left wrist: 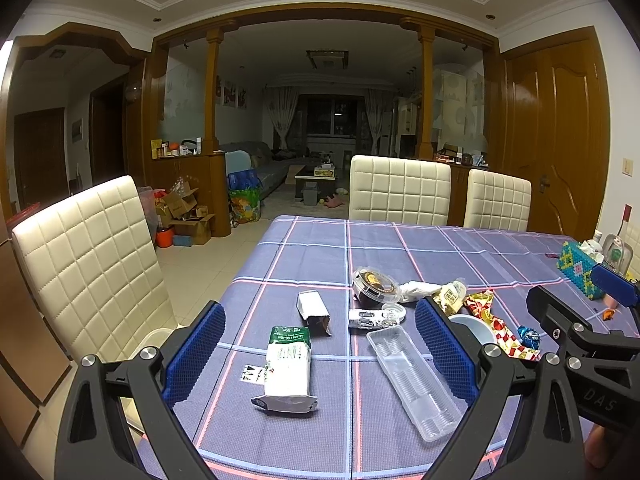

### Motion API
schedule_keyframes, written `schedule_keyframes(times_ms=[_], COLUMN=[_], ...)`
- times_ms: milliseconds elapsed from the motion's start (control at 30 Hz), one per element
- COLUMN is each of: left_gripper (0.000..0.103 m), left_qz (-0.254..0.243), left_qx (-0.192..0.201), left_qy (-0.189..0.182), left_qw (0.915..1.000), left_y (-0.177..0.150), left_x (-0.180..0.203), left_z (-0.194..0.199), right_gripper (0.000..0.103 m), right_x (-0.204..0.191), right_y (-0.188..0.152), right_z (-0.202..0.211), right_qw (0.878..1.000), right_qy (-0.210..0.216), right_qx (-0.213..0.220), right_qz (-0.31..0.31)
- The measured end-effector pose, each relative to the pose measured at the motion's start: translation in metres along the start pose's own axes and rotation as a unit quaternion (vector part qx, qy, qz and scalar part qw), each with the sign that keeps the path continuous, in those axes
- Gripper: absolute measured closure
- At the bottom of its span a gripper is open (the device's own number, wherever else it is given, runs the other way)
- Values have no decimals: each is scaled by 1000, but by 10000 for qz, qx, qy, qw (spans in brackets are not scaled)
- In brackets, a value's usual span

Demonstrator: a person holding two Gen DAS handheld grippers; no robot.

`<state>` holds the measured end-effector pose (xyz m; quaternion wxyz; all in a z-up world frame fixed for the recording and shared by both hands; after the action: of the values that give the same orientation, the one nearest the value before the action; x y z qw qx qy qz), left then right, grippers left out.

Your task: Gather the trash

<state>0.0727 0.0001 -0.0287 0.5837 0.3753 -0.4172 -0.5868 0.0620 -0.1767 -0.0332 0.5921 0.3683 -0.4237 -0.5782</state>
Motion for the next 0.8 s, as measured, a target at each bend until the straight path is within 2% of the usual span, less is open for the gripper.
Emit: schedule_keyframes(times_ms=[667, 800], left_gripper=[9, 9], left_qz=[-7, 0], left_qx=[-20, -72], left_qy=[1, 6], left_qw=[10000, 10000], left_y=[-9, -13], left_x=[-2, -3], left_z=[-6, -9], right_gripper=[4, 4], right_x=[0, 2], right_y=[-1, -4], right_z=[-1, -6], right_qw=[10000, 9999], right_qy=[-6, 14], right_qx=[-10, -117], right_qz=[13, -32])
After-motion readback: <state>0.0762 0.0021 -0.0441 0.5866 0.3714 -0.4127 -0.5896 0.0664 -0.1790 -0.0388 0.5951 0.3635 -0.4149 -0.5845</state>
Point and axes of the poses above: each gripper's, at about its wrist camera, not at the fingertips, and z roughly against the way its jaws point, x to its right, y to its top, the point moved 8 cm from there along -z, roughly the way its jaws point, and after that the axes turned 3 degrees about -y, right-handed, at the moved point
